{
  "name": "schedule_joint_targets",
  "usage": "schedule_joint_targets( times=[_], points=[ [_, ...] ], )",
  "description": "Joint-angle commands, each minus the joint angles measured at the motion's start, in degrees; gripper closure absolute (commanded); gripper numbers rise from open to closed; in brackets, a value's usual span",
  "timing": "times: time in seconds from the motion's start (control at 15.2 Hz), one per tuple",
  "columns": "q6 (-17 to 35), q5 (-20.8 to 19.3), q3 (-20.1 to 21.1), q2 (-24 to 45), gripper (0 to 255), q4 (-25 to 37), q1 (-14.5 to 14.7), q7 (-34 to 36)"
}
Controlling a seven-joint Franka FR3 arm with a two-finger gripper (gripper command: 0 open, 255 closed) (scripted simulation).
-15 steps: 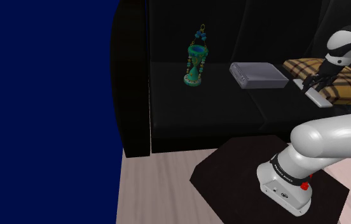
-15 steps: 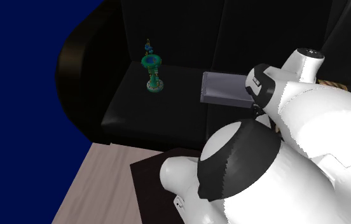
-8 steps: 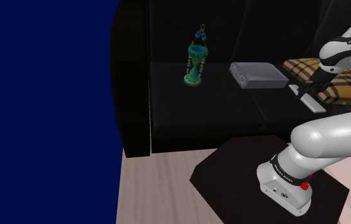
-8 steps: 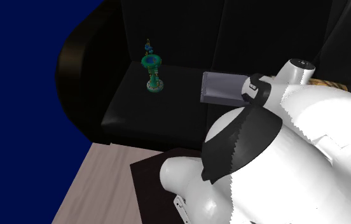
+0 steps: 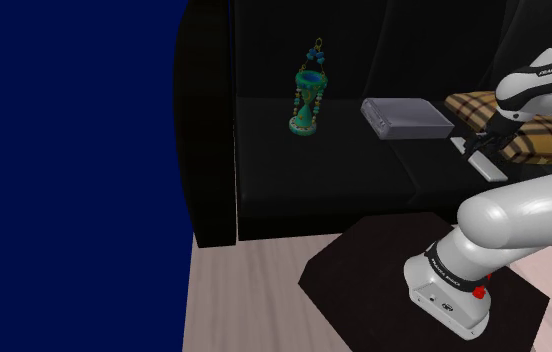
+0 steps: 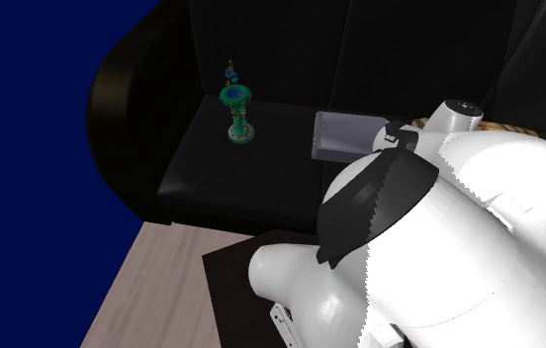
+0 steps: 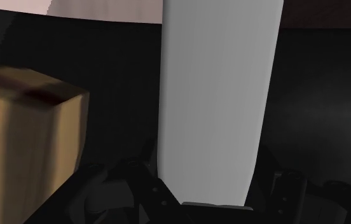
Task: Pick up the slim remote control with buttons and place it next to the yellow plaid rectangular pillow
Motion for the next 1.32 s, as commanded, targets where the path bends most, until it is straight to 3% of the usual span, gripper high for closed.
schedule_joint_targets(
  times=[0.0,0.07,0.13,0.46,0.73,1.25],
  points=[
    [0.0,0.0,0.0,0.0,255,0.0,0.0,0.0],
    [0.0,0.0,0.0,0.0,255,0.0,0.0,0.0],
    [0.0,0.0,0.0,0.0,0,0.0,0.0,0.0],
    [0.0,0.0,0.0,0.0,0,0.0,0.0,0.0],
    [-9.2,0.2,3.8,-5.5,0,3.8,-1.2,0.8],
    [-9.2,0.2,3.9,-5.5,0,3.8,-1.2,0.8]
  ],
)
